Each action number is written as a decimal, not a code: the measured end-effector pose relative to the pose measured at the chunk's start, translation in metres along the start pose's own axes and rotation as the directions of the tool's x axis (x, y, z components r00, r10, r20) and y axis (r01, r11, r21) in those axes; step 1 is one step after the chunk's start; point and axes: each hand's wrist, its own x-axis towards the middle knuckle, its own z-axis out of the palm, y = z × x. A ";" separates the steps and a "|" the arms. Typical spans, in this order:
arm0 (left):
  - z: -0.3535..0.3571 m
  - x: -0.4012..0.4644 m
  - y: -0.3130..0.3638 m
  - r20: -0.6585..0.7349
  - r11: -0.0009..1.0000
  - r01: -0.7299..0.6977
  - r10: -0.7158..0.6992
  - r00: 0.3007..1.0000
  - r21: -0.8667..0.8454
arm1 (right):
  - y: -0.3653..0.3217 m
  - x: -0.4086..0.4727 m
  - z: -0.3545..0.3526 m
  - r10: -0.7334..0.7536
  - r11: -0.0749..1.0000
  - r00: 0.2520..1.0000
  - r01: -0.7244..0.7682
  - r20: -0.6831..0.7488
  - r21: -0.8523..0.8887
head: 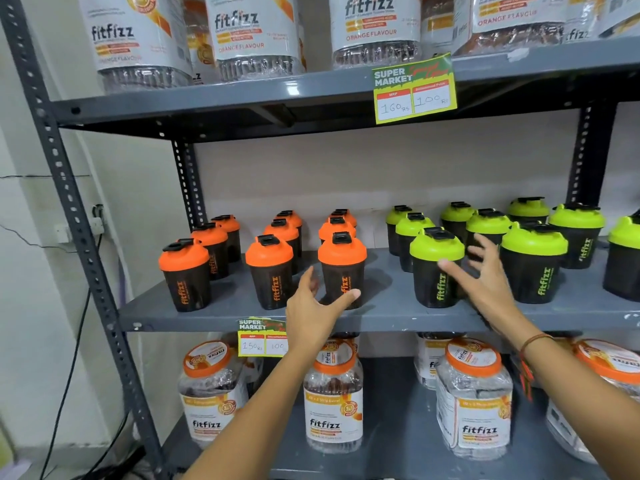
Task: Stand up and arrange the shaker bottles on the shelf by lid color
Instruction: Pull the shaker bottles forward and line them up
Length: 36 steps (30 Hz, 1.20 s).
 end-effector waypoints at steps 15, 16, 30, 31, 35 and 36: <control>-0.160 0.014 -0.061 -0.528 0.971 -0.228 0.232 0.817 0.074 | -0.154 -0.109 0.179 -0.403 0.915 0.915 0.403 0.002 0.019; -0.170 0.022 -0.067 -0.530 0.982 -0.165 0.188 0.827 0.090 | -0.157 -0.114 0.196 -0.302 0.953 0.947 0.295 0.109 0.073; -0.228 0.097 -0.135 0.021 0.960 0.124 -0.133 0.991 0.250 | -0.138 -0.095 0.275 0.122 0.986 0.968 -0.093 0.220 -0.140; -0.227 0.098 -0.137 0.021 0.957 0.126 -0.136 0.990 0.260 | -0.136 -0.094 0.276 0.129 0.983 0.966 -0.095 0.226 -0.155; -0.227 0.102 -0.141 0.022 0.956 0.131 -0.142 0.990 0.263 | -0.133 -0.090 0.279 0.150 0.981 0.967 -0.119 0.205 -0.156; -0.228 0.103 -0.141 0.020 0.957 0.133 -0.142 0.990 0.257 | -0.133 -0.090 0.280 0.146 0.982 0.970 -0.118 0.196 -0.150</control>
